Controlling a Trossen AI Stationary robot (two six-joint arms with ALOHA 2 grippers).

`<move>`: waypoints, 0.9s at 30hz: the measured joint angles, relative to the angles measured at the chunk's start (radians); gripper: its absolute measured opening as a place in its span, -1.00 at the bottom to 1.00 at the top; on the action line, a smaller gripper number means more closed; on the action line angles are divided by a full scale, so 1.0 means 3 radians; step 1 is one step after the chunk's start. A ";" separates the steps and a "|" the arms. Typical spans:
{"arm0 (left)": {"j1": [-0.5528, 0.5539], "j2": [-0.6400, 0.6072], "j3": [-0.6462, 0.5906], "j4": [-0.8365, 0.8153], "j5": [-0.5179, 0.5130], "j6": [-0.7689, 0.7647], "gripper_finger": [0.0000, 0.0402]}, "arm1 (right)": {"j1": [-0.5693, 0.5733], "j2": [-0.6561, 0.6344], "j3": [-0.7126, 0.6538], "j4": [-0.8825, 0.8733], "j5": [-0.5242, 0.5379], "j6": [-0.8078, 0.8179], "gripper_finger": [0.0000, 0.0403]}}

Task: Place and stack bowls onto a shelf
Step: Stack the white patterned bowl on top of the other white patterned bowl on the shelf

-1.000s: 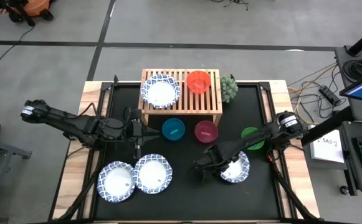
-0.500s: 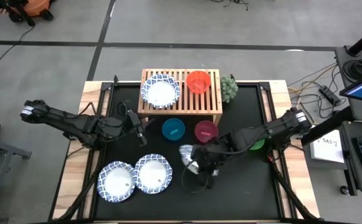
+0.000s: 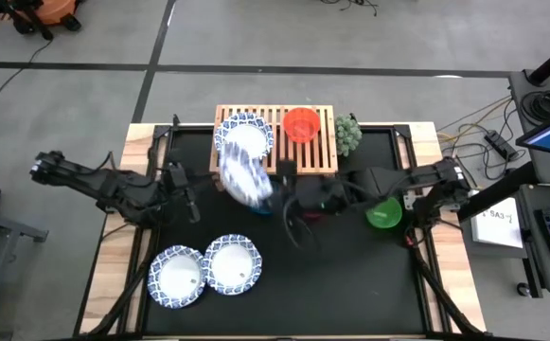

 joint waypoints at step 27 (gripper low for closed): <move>-0.0065 -0.0397 -0.0163 -0.0272 -0.0008 -0.0082 -0.68 | -0.1261 0.0695 -0.0009 0.0358 0.0034 -0.0380 -0.94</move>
